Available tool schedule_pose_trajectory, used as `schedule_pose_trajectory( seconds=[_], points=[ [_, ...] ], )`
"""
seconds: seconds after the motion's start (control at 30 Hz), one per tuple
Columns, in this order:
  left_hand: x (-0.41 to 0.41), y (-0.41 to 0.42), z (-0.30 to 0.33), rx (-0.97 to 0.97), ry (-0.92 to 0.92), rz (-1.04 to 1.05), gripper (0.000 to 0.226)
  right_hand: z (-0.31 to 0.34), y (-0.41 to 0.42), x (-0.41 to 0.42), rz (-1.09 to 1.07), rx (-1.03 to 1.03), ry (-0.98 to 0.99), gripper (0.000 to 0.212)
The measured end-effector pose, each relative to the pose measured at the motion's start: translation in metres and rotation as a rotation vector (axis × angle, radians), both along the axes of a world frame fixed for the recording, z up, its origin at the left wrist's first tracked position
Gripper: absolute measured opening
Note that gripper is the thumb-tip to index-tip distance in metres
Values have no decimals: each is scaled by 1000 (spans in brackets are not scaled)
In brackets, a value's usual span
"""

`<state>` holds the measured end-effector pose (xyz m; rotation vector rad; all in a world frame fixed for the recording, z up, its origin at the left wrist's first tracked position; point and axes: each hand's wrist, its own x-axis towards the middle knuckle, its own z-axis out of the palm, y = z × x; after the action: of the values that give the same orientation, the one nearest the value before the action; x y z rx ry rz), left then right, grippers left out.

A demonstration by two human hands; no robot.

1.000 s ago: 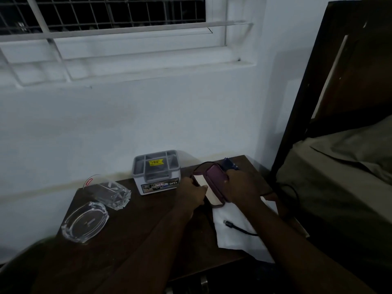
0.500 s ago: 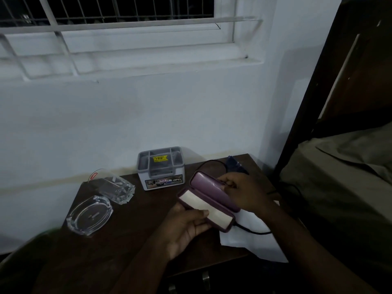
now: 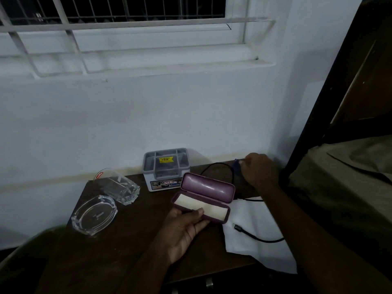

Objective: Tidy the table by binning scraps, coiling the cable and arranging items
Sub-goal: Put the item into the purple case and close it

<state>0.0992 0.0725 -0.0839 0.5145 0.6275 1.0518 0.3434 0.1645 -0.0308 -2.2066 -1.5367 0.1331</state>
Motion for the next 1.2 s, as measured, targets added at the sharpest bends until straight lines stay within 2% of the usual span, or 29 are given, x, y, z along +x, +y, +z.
schedule_pose_trajectory(
  seconds=[0.1,0.33,0.4,0.53,0.57,0.63,0.7,0.8,1.0,1.2],
  points=[
    [-1,2,-2,-8,-13,18,51,-17,15,7,-3,-178,37,44],
    [-2,-1,0,-22,-44,36,49,-25,20,4,-28,-135,51,35],
    [-3,-2,3,-30,-66,29,48,-13,14,2,-15,-52,67,28],
    [-3,-1,4,-62,-102,43,54,39,-14,-20,149,306,381,16],
    [-2,-1,4,-68,-111,41,55,53,-24,-29,243,328,475,11],
    [-2,0,3,-74,-125,32,55,71,-46,-50,438,231,562,4],
    [-2,1,1,-71,-139,31,53,72,-63,-69,576,78,422,4],
    [-3,3,-1,-57,-147,37,50,55,-76,-90,672,36,216,16],
    [-2,3,-1,-23,-137,31,41,16,-81,-103,708,32,110,23],
    [-4,4,-4,-13,-145,41,48,10,-78,-106,716,18,106,26]
  ],
)
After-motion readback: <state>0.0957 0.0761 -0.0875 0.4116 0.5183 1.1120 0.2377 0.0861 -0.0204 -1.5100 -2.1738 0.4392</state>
